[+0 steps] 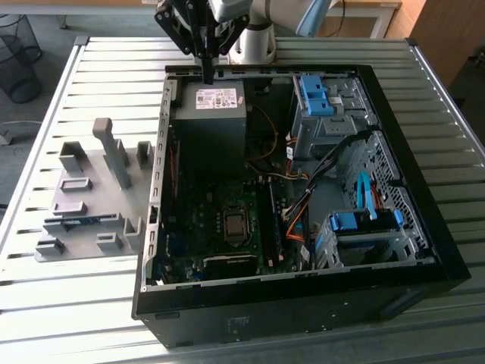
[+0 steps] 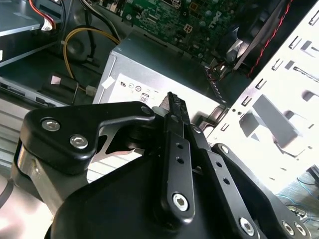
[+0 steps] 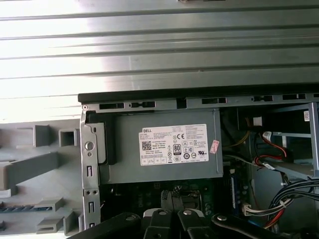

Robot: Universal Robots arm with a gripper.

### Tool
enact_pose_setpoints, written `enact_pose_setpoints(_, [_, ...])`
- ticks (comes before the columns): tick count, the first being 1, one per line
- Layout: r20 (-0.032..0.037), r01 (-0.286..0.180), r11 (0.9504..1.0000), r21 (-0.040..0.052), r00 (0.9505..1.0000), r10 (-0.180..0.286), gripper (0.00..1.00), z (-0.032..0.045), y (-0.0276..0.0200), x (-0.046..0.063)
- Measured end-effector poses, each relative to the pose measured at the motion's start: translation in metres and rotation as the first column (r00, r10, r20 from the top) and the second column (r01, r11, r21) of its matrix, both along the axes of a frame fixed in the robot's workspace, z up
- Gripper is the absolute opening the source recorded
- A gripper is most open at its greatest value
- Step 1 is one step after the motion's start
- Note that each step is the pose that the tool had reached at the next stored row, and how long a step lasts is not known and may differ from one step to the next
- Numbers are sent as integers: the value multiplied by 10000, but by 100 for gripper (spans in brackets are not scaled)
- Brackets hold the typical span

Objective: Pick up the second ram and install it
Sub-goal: 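Reach for the second ram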

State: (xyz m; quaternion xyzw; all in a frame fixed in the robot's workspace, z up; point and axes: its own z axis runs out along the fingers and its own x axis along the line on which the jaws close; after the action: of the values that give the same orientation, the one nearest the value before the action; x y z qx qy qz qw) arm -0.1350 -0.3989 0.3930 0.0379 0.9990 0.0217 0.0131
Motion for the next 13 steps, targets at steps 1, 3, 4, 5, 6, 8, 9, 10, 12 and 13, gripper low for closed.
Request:
enact_pose_setpoints(1, [0, 0, 10000, 0, 10000, 0, 10, 0, 0, -3])
enact_pose_setpoints(3, [0, 0, 10000, 0, 10000, 0, 10, -1, 0, -10])
enact_pose_setpoints(4, [0, -1, 10000, 1, 10000, 1, 10, -1, 0, -13])
enact_pose_setpoints(5, [0, -1, 10000, 0, 10000, 1, 10, -1, 0, -15])
enact_pose_setpoints(6, [0, -1, 10000, 0, 10000, 1, 10, -1, 0, -18])
enact_pose_setpoints(8, [0, 0, 10000, 0, 10000, 0, 10, -1, 0, -24])
enact_pose_setpoints(9, [0, 0, 10000, 0, 10000, 0, 10, -1, 0, -26])
enact_pose_setpoints(10, [0, -1, 10000, 0, 10000, 1, 10, -2, 0, -28])
enact_pose_setpoints(12, [0, 0, 10000, 0, 10000, 0, 10, -2, 0, -34])
enact_pose_setpoints(13, [0, -1, 10000, 0, 10000, 1, 10, -2, 0, -36])
